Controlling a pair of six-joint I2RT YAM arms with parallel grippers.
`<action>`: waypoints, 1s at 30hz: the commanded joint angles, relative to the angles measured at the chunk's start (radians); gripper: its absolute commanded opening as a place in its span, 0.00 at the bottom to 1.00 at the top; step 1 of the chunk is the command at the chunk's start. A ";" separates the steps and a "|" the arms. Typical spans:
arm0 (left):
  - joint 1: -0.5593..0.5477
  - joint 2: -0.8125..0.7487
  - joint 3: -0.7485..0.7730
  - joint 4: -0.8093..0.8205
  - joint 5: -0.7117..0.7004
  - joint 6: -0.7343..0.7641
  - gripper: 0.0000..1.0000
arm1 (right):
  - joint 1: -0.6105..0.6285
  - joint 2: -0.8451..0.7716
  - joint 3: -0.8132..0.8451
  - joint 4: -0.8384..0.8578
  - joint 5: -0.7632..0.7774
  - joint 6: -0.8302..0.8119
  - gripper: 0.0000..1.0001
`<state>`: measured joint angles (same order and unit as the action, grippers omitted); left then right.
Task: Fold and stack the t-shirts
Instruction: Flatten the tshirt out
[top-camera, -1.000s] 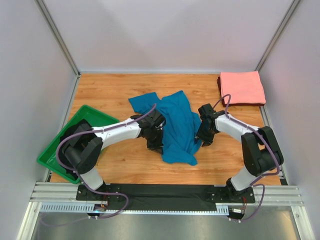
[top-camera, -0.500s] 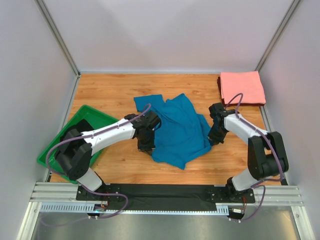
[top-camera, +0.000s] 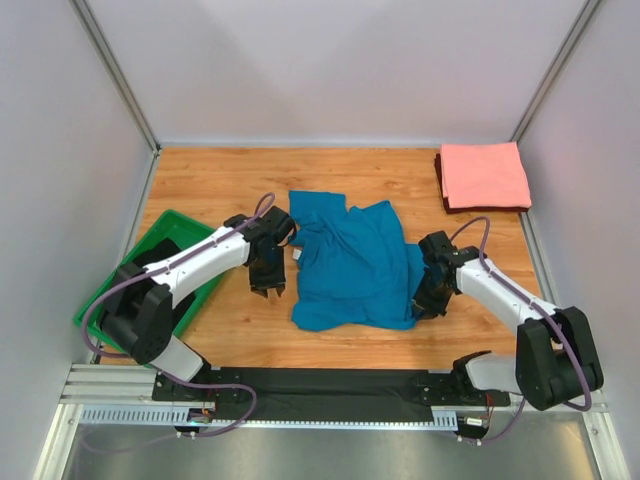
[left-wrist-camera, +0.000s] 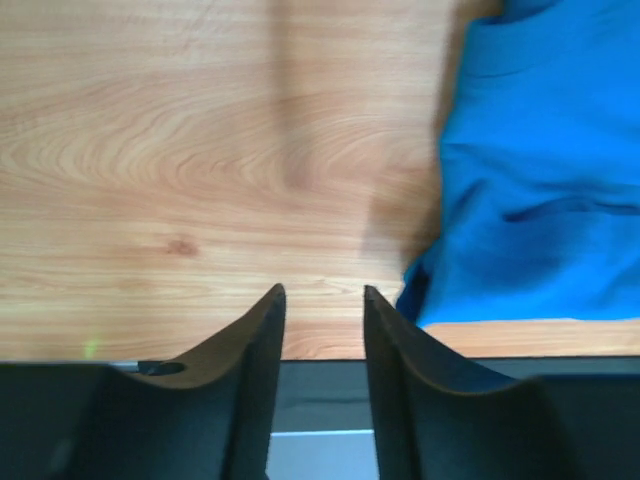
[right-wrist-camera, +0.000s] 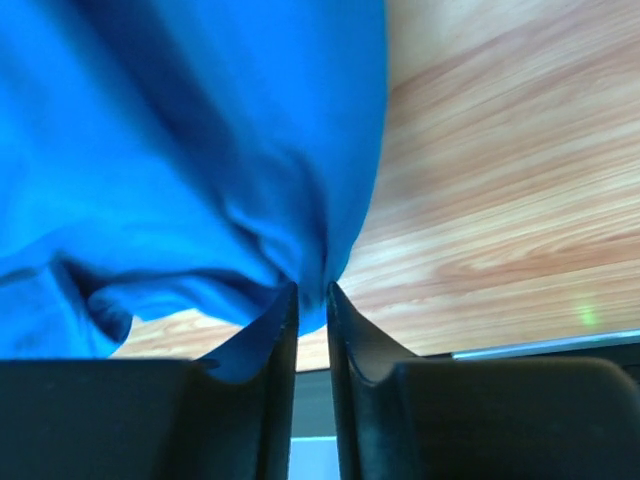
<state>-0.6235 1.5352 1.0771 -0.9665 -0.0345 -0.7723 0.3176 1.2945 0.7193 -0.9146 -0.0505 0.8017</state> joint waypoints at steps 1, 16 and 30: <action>-0.018 -0.061 0.087 -0.028 0.016 0.048 0.46 | 0.021 -0.052 0.042 -0.003 -0.061 0.010 0.22; -0.088 0.189 0.173 0.213 0.307 -0.025 0.55 | 0.026 -0.104 0.063 -0.026 -0.077 -0.153 0.29; -0.246 -0.139 -0.206 0.313 0.341 -0.090 0.47 | 0.025 -0.110 0.071 -0.010 -0.127 -0.168 0.31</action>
<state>-0.8623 1.5192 0.9409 -0.7136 0.2859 -0.8150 0.3397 1.2060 0.7753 -0.9421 -0.1669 0.6453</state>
